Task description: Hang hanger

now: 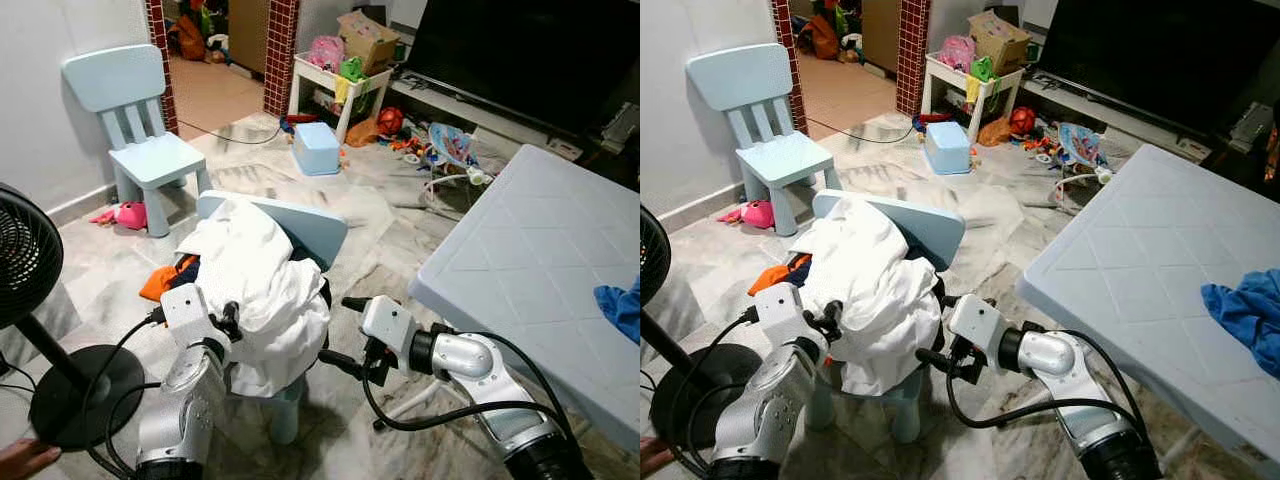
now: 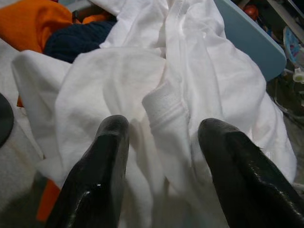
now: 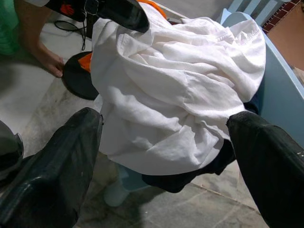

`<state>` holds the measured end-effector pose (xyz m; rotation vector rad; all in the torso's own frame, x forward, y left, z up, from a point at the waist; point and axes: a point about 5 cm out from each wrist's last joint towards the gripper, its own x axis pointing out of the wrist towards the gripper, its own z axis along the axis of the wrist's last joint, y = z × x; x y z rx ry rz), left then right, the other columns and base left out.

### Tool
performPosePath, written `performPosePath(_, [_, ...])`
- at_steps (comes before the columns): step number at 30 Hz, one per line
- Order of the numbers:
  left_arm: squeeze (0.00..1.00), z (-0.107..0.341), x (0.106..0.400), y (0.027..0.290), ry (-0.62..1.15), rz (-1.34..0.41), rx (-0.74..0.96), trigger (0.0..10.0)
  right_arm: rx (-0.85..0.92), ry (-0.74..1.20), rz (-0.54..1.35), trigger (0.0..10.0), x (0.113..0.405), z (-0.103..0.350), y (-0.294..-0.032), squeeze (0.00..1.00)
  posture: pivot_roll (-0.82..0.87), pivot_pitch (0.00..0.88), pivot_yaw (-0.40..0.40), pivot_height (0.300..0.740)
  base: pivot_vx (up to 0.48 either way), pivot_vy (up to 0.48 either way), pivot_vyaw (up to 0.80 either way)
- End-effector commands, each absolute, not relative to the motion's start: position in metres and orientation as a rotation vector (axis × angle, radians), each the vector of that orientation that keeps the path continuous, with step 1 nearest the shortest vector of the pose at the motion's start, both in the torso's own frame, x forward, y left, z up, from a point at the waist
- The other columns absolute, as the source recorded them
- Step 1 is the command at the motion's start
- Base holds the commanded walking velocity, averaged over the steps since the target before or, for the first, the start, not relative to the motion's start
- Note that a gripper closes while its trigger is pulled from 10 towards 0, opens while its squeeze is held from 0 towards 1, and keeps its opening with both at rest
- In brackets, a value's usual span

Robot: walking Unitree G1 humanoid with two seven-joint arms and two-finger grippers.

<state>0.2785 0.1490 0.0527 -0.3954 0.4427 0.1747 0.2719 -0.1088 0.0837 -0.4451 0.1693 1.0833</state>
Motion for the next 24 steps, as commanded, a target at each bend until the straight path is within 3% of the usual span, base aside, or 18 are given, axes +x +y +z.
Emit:
performPosePath(1, [1.00, 0.052, 0.281, 0.132, 0.461, 0.146, -0.439, 10.0, -0.461, 0.171, 1.085, 10.0, 0.273, 0.085, -0.112, 0.00, -0.07, 0.000, -0.168, 0.740, 0.000, 0.000, 0.00])
performPosePath(8, [1.00, 0.050, 0.285, 0.126, 0.470, 0.126, -0.447, 10.0, -0.460, 0.172, 1.091, 10.0, 0.272, 0.084, -0.110, 0.00, -0.07, 0.000, -0.168, 0.740, 0.000, 0.000, 0.00])
performPosePath(9, [0.62, 0.049, 0.287, 0.123, 0.476, 0.115, -0.450, 10.0, -0.459, 0.173, 1.093, 10.0, 0.271, 0.084, -0.110, 0.00, -0.07, 0.000, -0.168, 0.740, 0.000, 0.000, 0.00])
performPosePath(10, [0.00, 0.048, 0.288, 0.122, 0.479, 0.113, -0.458, 10.0, -0.459, 0.173, 1.094, 10.0, 0.271, 0.084, -0.110, 0.00, -0.07, 0.000, -0.168, 0.740, 0.000, 0.000, 0.00])
performPosePath(11, [0.00, 0.048, 0.289, 0.121, 0.481, 0.113, -0.468, 10.0, -0.459, 0.173, 1.095, 10.0, 0.271, 0.084, -0.110, 0.00, -0.07, 0.000, -0.168, 0.740, 0.000, 0.000, 0.00])
performPosePath(12, [0.00, 0.049, 0.290, 0.120, 0.475, 0.109, -0.474, 7.7, -0.460, 0.172, 1.095, 10.0, 0.271, 0.084, -0.109, 0.00, -0.07, 0.000, -0.168, 0.740, 0.000, 0.000, 0.00])
performPosePath(13, [0.00, 0.049, 0.291, 0.120, 0.471, 0.105, -0.478, 7.7, -0.460, 0.172, 1.095, 10.0, 0.271, 0.084, -0.109, 0.00, -0.07, 0.000, -0.168, 0.740, 0.000, 0.000, 0.00])
performPosePath(14, [0.00, 0.050, 0.292, 0.119, 0.468, 0.103, -0.482, 3.5, -0.460, 0.171, 1.096, 10.0, 0.271, 0.084, -0.109, 0.00, -0.07, 0.000, -0.168, 0.740, 0.000, 0.000, 0.00])
performPosePath(15, [0.00, 0.050, 0.293, 0.118, 0.468, 0.101, -0.501, 0.0, -0.460, 0.171, 1.095, 10.0, 0.271, 0.084, -0.109, 0.00, -0.07, 0.000, -0.168, 0.740, 0.000, 0.000, 0.00])
performPosePath(24, [0.00, 0.045, 0.291, 0.119, 0.490, 0.115, -0.551, 0.0, -0.461, 0.173, 1.095, 10.0, 0.270, 0.083, -0.109, 0.00, -0.07, 0.000, -0.163, 0.740, 0.000, 0.000, 0.00])
